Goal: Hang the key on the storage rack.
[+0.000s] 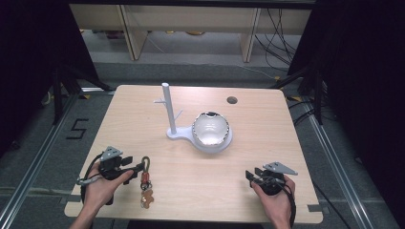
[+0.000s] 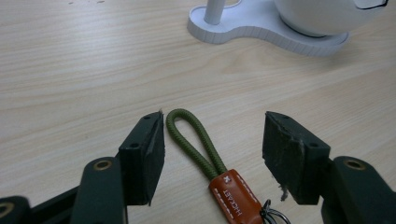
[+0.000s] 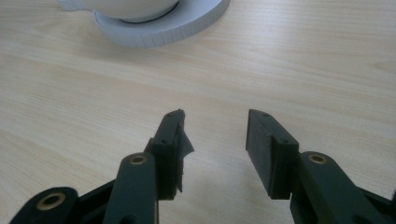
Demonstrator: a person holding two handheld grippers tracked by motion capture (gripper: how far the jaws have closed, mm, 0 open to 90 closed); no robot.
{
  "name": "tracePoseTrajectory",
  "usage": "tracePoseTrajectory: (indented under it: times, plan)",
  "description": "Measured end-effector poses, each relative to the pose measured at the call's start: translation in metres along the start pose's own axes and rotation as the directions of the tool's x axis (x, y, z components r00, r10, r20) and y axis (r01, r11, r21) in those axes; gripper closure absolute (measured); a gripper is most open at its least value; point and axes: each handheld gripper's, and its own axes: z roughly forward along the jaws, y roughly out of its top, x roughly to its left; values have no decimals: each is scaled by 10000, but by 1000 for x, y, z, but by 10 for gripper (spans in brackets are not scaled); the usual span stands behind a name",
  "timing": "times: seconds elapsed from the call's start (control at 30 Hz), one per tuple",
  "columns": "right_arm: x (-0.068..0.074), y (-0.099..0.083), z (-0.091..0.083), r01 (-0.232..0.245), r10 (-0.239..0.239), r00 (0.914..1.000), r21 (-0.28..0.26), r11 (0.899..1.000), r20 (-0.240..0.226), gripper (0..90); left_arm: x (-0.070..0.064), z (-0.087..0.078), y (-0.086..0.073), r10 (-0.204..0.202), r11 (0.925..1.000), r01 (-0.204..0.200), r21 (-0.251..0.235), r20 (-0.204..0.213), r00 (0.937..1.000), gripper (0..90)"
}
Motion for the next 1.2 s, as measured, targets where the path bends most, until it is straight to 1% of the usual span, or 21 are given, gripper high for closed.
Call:
tracePoseTrajectory:
  times: [0.1, 0.23, 0.27, 0.37, 0.4, 0.43, 0.47, 0.5, 0.6, 0.63, 0.7, 0.73, 0.77, 0.87, 0.9, 1.0, 1.03, 1.1, 1.13, 1.17, 1.2]
  plan:
    - [0, 0, 0, -33, 33, 10000, 25, 10000, 22, 577, -2, -2, 3, -45, 9996, 48, 274, -96, 9999, 374]
    - [1, 0, -3, -78, 81, 9998, 154, 9999, -157, 575, -5, -8, 12, 440, 9924, -393, 1162, -386, 9983, 370]
    - [1, -1, -1, -59, 61, 9998, 128, 9999, -177, 575, -4, -9, 15, 571, 9874, -506, 1503, -394, 9976, 372]
    - [2, -1, -1, -22, 24, 9999, 197, 9998, -112, 574, -6, -7, 20, 459, 9696, -347, 2424, -404, 9981, 370]
    - [2, -1, -1, -24, 25, 10000, 206, 9998, -42, 574, -7, -6, 20, 171, 9688, -88, 2477, -316, 9994, 372]
    - [6, 0, -4, -582, 585, 9983, 358, 9977, -60, 574, -6, -5, 23, 208, 9514, -126, 3076, -232, 9995, 371]
    - [6, 0, -4, -582, 585, 9983, 358, 9977, -60, 574, -6, -5, 23, 208, 9514, -126, 3076, -232, 9995, 371]
    - [2, 1, -2, -126, 127, 9997, 69, 9999, -207, 568, -6, -3, 23, 100, 9472, -8, 3207, -272, 9996, 371]
    - [0, 1, -1, -127, 126, 9996, -53, 9999, -235, 562, -8, 3, 23, -171, 9344, 262, 3553, -289, 9994, 371]
    - [0, 1, -1, -127, 126, 9996, -53, 9999, -235, 562, -9, 4, 24, -188, 9274, 274, 3732, -268, 9995, 371]
    - [1, 0, -2, -124, 125, 9999, 137, 9998, -93, 557, -10, 10, 24, -313, 9248, 438, 3779, -392, 9987, 370]
    - [1, 0, -2, -143, 145, 9998, 164, 9998, -140, 556, -12, 16, 25, -607, 9051, 757, 4183, -491, 9969, 368]
    - [1, 0, -2, -143, 145, 9998, 164, 9998, -140, 556, -12, 16, 25, -607, 9051, 757, 4183, -491, 9969, 368]
    - [1, 0, -2, -130, 131, 9999, 128, 9998, -85, 554, -17, 25, 26, -760, 8909, 922, 4447, -541, 9956, 364]
    - [1, 0, -2, -130, 131, 9999, 128, 9998, -85, 554, -18, 27, 27, -702, 8850, 855, 4577, -503, 9963, 364]
    - [1, 0, -2, -97, 97, 10000, 130, 9999, -16, 550, -23, 34, 29, -672, 8756, 882, 4750, -611, 9959, 362]
    - [2, 0, -1, -63, 65, 9998, 64, 10000, -206, 549, -23, 38, 30, -536, 8665, 822, 4924, -720, 9960, 359]
    - [3, 0, -1, -89, 91, 9998, 93, 9999, -180, 548, -24, 41, 30, -574, 8684, 879, 4880, -771, 9954, 358]
    - [3, 0, -1, -89, 91, 9998, 93, 9999, -180, 548, -24, 42, 31, -440, 8582, 809, 5068, -843, 9955, 358]
    - [3, 0, -1, -56, 57, 10000, 143, 9999, -77, 547, -25, 44, 31, -340, 8583, 744, 5078, -883, 9955, 359]
    - [3, 0, -1, -74, 76, 9999, 150, 9999, -110, 546, -26, 45, 31, -250, 8534, 678, 5169, -895, 9957, 363]
